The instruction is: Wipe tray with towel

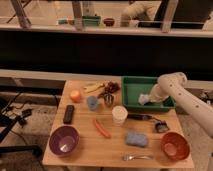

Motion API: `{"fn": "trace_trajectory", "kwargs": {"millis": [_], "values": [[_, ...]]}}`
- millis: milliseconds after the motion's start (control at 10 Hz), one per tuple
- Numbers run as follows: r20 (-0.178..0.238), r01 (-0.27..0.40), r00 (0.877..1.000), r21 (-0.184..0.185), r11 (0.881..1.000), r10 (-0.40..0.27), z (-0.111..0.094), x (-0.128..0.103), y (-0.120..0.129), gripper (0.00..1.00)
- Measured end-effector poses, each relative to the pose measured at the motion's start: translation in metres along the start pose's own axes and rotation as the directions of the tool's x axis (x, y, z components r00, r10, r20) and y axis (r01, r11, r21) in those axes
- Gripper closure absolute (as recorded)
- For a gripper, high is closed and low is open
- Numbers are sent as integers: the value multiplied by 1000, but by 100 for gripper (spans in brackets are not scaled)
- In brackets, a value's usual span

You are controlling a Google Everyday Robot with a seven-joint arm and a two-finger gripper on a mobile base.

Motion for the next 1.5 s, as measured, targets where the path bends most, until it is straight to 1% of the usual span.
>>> {"fn": "trace_trajectory", "kwargs": {"millis": [200,300,500,700,800,1000,1200,1500], "values": [[-33,-21,999,-7,1000,20,-1,21,0,97],[-45,-27,999,-12,1000,27,1,27,-2,97],[-55,-29,998,-24,999,27,10,30,-7,97],[-57,-23,998,-40,999,21,26,29,-16,97],[-55,-16,998,-46,999,13,36,24,-24,97],[-56,-5,998,-55,998,2,48,18,-34,97],[-67,10,998,-53,999,-14,51,17,-45,97],[-70,36,997,-40,999,-38,50,6,-64,97]]}}
